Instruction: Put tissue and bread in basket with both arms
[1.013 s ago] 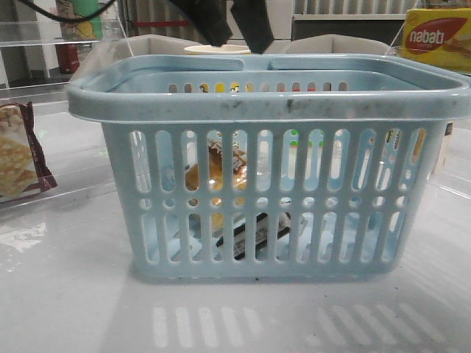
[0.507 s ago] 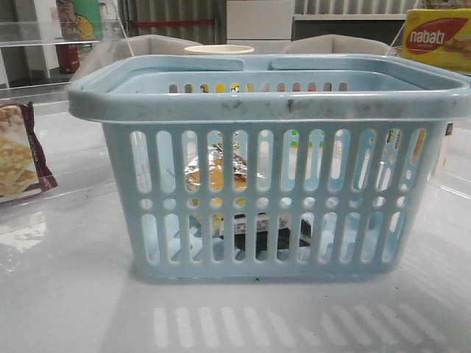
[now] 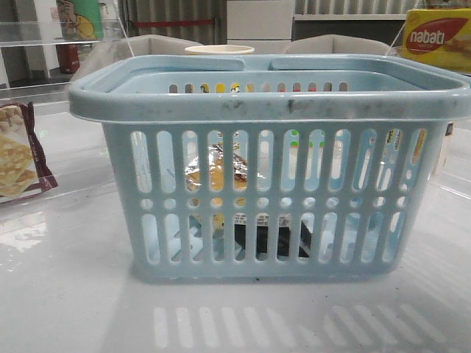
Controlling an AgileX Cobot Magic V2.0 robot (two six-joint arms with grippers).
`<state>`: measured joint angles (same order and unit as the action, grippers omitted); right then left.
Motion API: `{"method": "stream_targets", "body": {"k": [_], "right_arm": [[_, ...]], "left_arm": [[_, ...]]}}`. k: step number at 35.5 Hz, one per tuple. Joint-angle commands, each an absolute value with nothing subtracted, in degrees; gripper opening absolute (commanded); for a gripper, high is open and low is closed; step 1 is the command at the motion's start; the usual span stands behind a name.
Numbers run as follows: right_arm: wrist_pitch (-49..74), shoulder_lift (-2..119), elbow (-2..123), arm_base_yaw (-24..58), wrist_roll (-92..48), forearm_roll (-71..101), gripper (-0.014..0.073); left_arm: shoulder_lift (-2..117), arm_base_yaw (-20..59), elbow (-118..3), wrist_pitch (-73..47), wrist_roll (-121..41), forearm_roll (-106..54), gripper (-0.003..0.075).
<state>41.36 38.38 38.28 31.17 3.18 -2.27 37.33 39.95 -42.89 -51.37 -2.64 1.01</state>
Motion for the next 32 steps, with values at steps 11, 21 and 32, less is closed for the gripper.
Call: {"method": "stream_targets", "body": {"k": [11,21,32], "right_arm": [[40.16,38.15,39.87,31.13,2.54,-3.90,0.0221],[40.56,38.15,39.87,31.13,2.54,-3.90,0.0056],[40.56,38.15,39.87,31.13,2.54,-3.90,0.0056]], "left_arm": [[37.56,40.14,-43.43,-46.55,-1.34,1.48,0.0277],[37.56,40.14,-43.36,-46.02,-1.34,1.37,0.0091],[37.22,40.14,-43.02,-45.36,-1.34,1.37,0.0091]]}}
